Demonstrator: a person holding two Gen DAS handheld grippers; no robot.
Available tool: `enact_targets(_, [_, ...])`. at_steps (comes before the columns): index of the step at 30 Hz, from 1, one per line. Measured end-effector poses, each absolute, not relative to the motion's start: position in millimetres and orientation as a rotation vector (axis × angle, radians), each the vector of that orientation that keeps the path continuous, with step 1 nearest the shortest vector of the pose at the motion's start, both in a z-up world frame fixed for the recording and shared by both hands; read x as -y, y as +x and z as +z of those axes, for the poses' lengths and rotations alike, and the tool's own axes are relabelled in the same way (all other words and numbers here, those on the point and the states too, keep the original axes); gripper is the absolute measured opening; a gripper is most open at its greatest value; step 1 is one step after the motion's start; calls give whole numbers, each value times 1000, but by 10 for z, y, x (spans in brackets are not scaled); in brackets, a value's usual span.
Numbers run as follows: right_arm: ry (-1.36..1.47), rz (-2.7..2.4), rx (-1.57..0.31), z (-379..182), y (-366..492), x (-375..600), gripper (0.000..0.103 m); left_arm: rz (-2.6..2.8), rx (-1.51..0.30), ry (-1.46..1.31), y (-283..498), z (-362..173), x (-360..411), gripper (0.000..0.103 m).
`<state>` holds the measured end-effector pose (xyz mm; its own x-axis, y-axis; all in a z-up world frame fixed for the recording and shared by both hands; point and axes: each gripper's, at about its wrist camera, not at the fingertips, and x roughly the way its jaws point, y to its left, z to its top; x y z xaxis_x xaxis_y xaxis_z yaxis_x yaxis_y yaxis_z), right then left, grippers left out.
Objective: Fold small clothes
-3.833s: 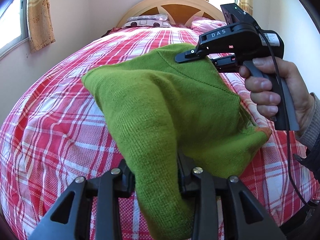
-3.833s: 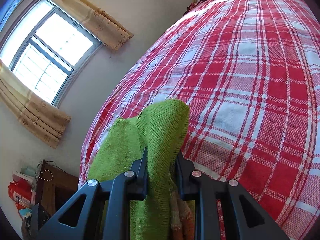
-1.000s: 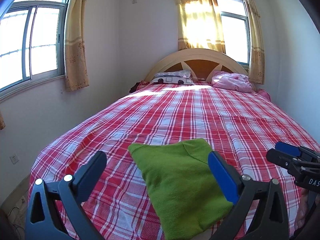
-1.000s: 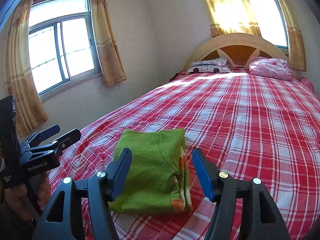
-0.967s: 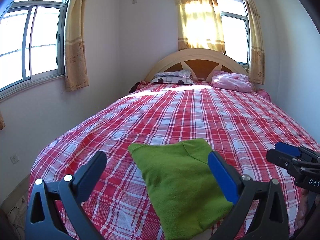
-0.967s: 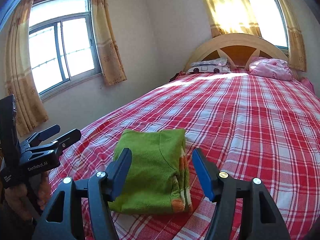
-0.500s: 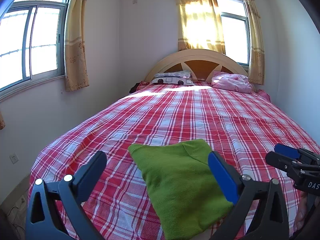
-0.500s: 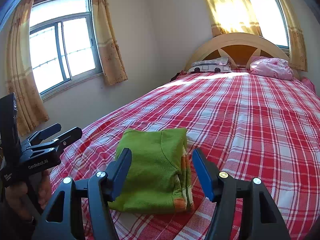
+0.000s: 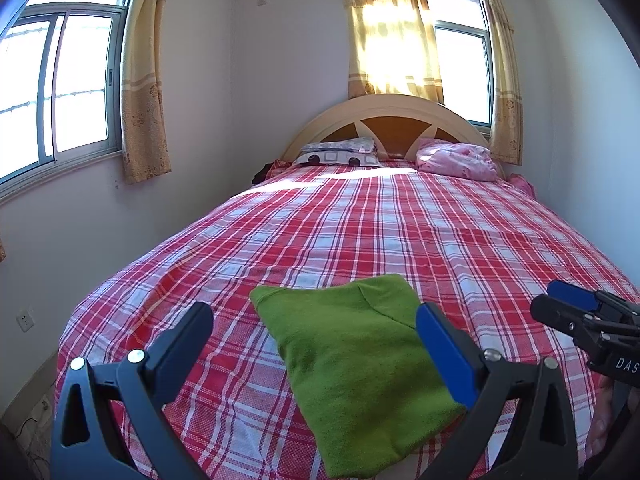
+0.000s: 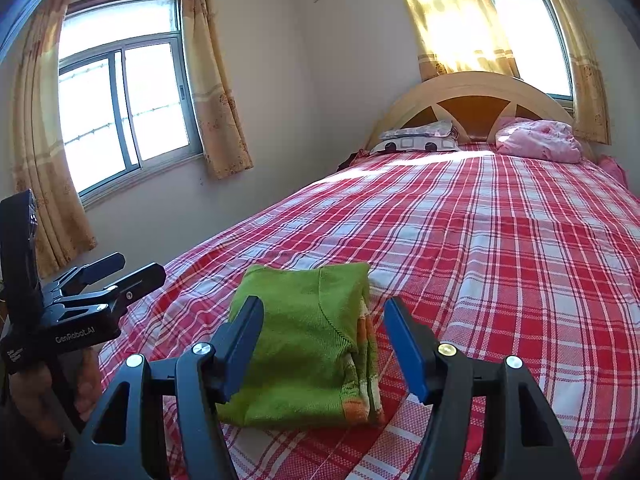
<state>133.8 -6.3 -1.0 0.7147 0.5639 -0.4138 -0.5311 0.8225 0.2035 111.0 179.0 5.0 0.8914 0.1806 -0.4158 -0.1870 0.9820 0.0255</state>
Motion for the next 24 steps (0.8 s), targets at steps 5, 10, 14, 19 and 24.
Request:
enact_targets(5, [80,600,-455,24,1314,95,64,196,-414,-10,1079,89,-1770,103])
enact_targets(10, [85,601,-453,24,1317,100,64,187,-403,1,1069,131,-1745,103])
enact_targets(14, [88,602,-451,16,1327,111,64,193,-401,10,1075,149,-1737,103])
enact_targets(19, [88,603,-455,-4,1324,109,64,219,-393,2,1060,164,-1780,103])
enact_targets(24, [80,610,-460,-21,1317,88,64,267,-377,-18,1048,170,-1869,103])
